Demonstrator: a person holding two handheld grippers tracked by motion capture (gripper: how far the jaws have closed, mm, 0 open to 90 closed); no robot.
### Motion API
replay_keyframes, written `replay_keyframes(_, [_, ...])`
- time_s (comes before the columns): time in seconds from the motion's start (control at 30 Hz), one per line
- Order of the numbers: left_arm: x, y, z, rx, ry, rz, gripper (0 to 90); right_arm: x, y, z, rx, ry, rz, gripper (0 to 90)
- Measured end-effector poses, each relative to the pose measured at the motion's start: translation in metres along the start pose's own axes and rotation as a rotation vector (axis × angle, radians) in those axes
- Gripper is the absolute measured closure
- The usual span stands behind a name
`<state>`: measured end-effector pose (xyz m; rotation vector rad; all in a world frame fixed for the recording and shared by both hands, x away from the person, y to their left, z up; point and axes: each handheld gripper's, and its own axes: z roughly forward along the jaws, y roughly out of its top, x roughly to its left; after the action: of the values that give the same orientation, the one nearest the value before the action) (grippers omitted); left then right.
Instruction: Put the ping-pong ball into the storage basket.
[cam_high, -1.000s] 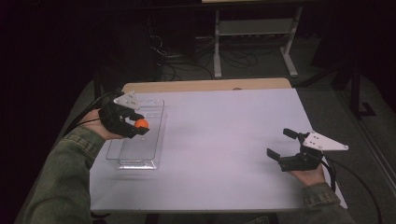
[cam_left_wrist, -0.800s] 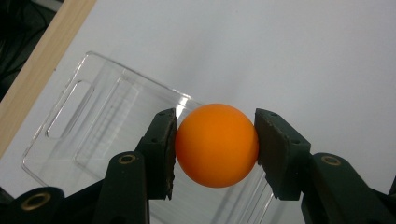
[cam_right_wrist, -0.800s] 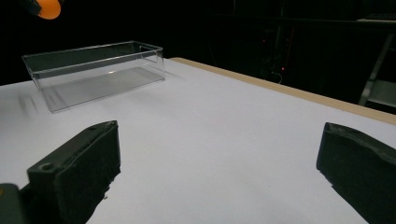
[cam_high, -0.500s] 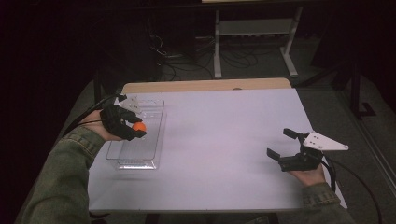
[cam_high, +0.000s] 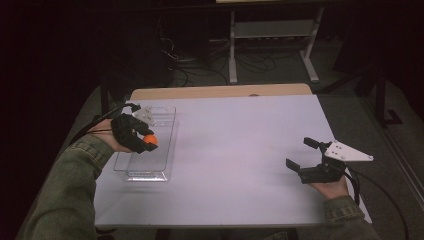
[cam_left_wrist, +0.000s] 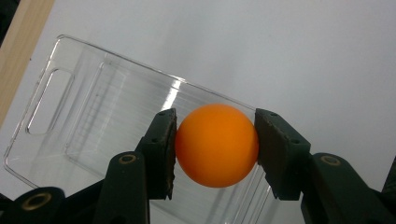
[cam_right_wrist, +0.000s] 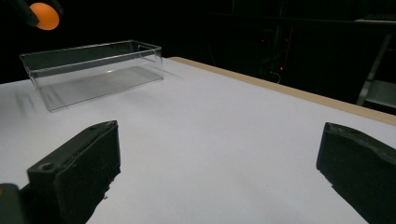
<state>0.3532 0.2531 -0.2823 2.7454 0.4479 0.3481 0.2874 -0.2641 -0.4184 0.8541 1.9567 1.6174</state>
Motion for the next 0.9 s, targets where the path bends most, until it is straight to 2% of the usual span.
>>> replay_keyframes(0.13, [0.000, 0.001, 0.003, 0.021, -0.012, 0.014, 50.7, 0.000, 0.000, 0.000, 0.001, 0.001, 0.000, 0.0])
replay_keyframes(0.33, [0.000, 0.003, 0.004, 0.056, -0.002, 0.052, 50.8, 0.000, 0.000, 0.000, 0.003, 0.000, 0.000, 0.0])
replay_keyframes(0.7, [-0.001, 0.006, 0.009, 0.109, -0.035, 0.078, 50.8, 0.000, 0.000, 0.000, 0.003, 0.001, -0.001, 0.0])
replay_keyframes(0.9, [-0.001, 0.006, 0.013, 0.117, -0.044, 0.074, 50.8, 0.000, 0.000, 0.000, 0.004, 0.003, -0.001, 0.0])
